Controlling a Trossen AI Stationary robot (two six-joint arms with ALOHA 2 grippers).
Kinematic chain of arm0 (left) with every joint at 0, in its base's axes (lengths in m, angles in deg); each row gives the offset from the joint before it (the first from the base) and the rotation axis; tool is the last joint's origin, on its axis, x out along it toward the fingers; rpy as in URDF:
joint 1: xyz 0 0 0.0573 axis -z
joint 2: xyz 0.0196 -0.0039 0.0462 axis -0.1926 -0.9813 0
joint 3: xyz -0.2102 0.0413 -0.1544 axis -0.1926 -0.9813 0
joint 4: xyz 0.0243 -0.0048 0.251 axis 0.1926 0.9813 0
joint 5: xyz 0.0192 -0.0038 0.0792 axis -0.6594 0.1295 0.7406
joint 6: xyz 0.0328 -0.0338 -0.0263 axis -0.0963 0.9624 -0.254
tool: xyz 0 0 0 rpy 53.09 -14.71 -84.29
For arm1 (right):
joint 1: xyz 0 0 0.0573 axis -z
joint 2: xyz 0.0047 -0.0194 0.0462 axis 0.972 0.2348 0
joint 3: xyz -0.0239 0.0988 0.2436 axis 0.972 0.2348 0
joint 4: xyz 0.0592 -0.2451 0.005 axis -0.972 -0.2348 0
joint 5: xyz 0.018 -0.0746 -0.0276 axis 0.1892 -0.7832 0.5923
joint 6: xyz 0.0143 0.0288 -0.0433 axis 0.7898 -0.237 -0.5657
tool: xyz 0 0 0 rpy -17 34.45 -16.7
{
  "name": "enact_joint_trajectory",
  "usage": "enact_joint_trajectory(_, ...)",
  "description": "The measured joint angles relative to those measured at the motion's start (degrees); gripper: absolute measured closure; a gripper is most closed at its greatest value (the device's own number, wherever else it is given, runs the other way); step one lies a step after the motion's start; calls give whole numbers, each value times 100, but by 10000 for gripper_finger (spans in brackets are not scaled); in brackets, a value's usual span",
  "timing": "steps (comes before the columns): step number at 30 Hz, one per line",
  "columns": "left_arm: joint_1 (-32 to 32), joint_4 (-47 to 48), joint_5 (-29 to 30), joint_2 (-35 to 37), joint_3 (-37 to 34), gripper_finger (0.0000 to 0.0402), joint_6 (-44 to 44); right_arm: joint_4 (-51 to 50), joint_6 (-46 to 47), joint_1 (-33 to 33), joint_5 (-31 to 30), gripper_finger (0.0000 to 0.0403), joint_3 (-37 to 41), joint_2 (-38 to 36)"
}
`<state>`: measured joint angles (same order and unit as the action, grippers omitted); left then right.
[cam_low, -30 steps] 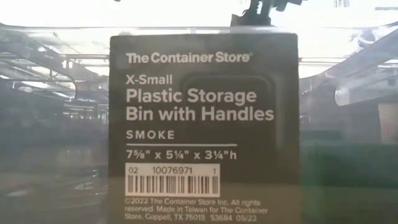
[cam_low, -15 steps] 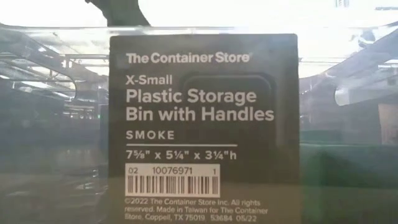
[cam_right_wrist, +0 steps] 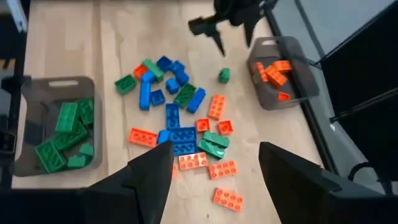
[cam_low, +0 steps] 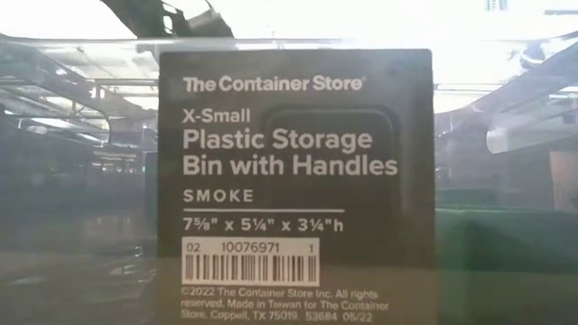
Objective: Sort blocks
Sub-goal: Put the green game piece into the bottom black bin
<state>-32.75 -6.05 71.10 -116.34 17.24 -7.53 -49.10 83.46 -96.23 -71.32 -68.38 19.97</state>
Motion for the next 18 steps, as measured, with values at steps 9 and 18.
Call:
enact_joint_trajectory(9,-599,-462,-804,-857,0,103,-427,13,-217,8,-181,172,77,-317)
enact_joint_trajectory(18,-648,-540,-1303,-1440,2,103,-603,14,-619,213,-310,172,77,-310)
